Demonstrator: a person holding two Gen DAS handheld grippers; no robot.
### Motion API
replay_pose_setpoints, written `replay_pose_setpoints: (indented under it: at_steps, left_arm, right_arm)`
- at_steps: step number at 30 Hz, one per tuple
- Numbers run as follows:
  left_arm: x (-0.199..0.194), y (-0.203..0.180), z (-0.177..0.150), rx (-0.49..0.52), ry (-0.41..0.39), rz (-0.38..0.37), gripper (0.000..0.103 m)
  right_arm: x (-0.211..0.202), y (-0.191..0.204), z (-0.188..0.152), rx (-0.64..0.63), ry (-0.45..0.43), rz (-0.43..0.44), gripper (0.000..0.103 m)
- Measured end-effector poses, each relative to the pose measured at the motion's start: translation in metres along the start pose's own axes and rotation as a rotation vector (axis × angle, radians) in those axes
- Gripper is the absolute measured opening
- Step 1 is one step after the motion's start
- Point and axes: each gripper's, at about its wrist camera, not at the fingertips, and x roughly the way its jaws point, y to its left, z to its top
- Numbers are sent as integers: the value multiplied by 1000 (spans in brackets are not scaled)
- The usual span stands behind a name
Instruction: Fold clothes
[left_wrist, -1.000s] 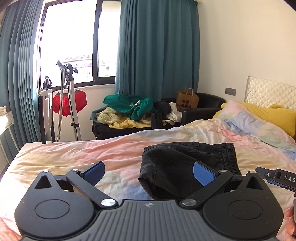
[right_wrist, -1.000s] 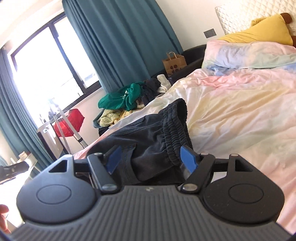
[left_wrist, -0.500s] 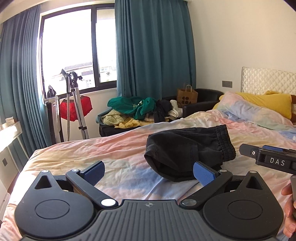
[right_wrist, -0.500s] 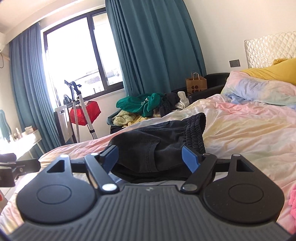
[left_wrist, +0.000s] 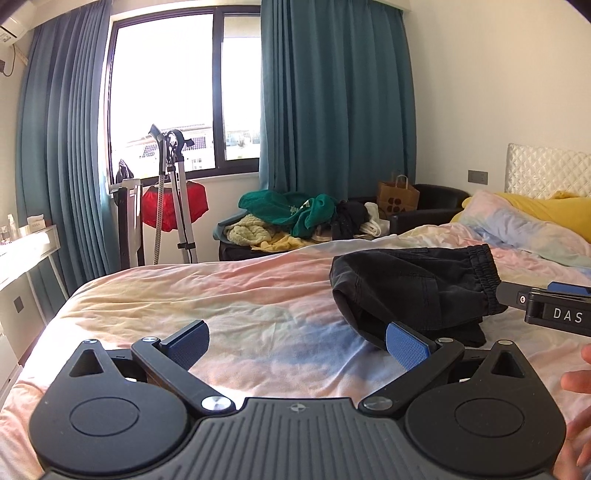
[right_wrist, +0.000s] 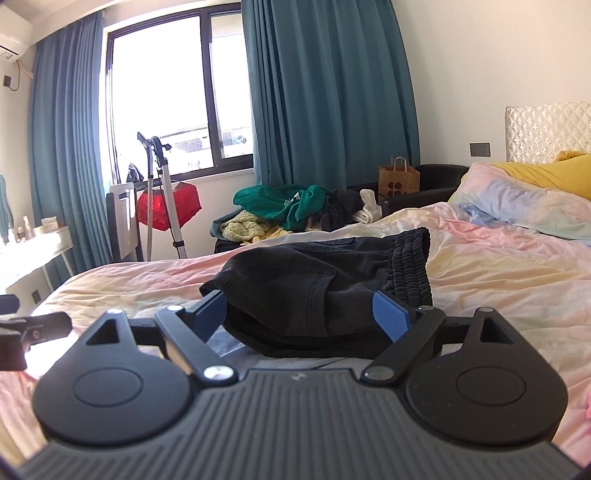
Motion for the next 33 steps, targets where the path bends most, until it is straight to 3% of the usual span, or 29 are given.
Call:
replay_pose_setpoints:
  at_steps: [7,17,33]
  left_arm:
    - [-1,6,-1,-62,4,0,103]
    - [-7,-13,-6,-6,-1,-8,103]
    - [-8,-11,-11,-28,1,3,103]
  right_arm:
    - [5,-3,-5,9,34,-89,88]
    - [7,-5,-8,13,52,-116,88]
    - [3,3,-12,-18,29,-127,88]
